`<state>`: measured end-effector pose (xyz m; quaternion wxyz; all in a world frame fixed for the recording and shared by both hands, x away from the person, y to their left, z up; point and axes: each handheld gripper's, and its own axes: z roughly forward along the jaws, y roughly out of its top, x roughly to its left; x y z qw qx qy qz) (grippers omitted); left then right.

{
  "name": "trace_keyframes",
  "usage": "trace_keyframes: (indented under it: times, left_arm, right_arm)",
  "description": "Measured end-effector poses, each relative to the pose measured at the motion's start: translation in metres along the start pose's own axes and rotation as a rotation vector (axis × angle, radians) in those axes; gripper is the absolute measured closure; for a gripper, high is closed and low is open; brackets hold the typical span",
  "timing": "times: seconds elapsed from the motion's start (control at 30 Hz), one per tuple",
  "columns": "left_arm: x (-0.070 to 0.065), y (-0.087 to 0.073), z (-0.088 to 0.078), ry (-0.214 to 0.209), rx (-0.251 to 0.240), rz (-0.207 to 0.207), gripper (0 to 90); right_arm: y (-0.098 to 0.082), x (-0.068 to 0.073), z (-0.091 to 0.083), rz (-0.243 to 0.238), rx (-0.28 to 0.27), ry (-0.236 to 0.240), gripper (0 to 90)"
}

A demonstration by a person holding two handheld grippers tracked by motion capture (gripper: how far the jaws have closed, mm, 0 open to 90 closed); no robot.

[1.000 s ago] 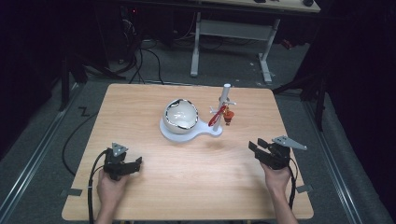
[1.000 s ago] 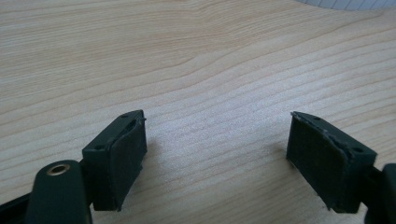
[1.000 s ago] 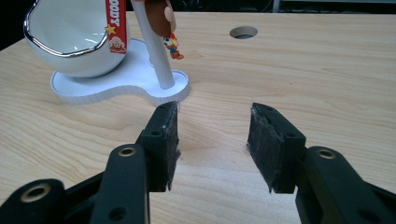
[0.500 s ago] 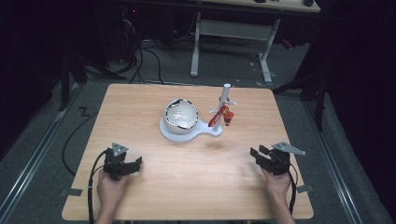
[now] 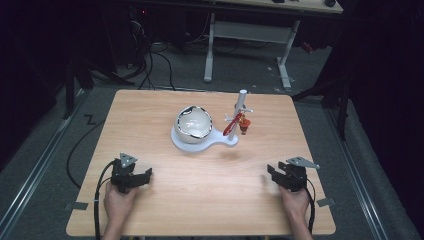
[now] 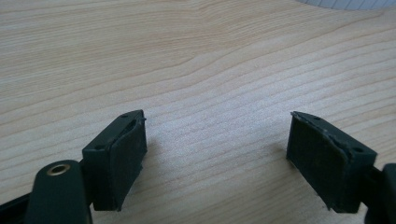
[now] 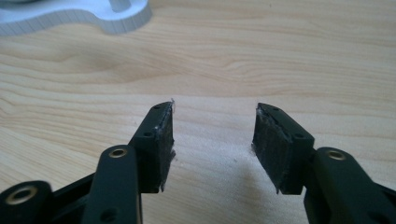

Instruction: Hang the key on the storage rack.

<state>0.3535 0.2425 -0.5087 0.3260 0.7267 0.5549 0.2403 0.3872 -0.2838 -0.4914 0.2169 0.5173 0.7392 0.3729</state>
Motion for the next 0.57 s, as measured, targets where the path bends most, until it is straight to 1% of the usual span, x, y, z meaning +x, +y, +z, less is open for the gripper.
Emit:
trace_keyframes:
  times: [0.1, 0.17, 0.23, 0.3, 0.33, 0.57]
  left_arm:
    - [0.0, 0.0, 0.0, 0.0, 0.0, 0.0, 20.4]
    - [-0.0001, -0.0001, -0.0001, 0.0, 0.0, 0.0, 20.4]
    - [-0.0002, -0.0002, -0.0002, 0.001, 0.0, 0.0, 20.4]
    - [-0.0004, -0.0005, -0.0004, 0.0, -0.001, -0.002, 20.3]
    - [-0.0004, -0.0008, -0.0007, 0.0, -0.002, -0.001, 20.3]
    - [-0.0004, -0.0009, -0.0009, -0.001, -0.001, -0.001, 20.2]
  right_arm:
    - [-0.0027, -0.0009, 0.005, -0.003, 0.032, -0.03, 42.6]
    - [-0.0054, -0.0015, 0.0095, 0.0, 0.052, -0.034, 38.3]
    - [-0.0059, -0.0009, 0.01, -0.008, 0.052, -0.058, 37.1]
    - [-0.0061, 0.0014, 0.0106, -0.032, 0.06, -0.092, 35.9]
    - [-0.0062, 0.0015, 0.0106, -0.033, 0.061, -0.09, 34.7]
    - [-0.0066, 0.0023, 0.0103, -0.029, 0.062, -0.097, 34.3]
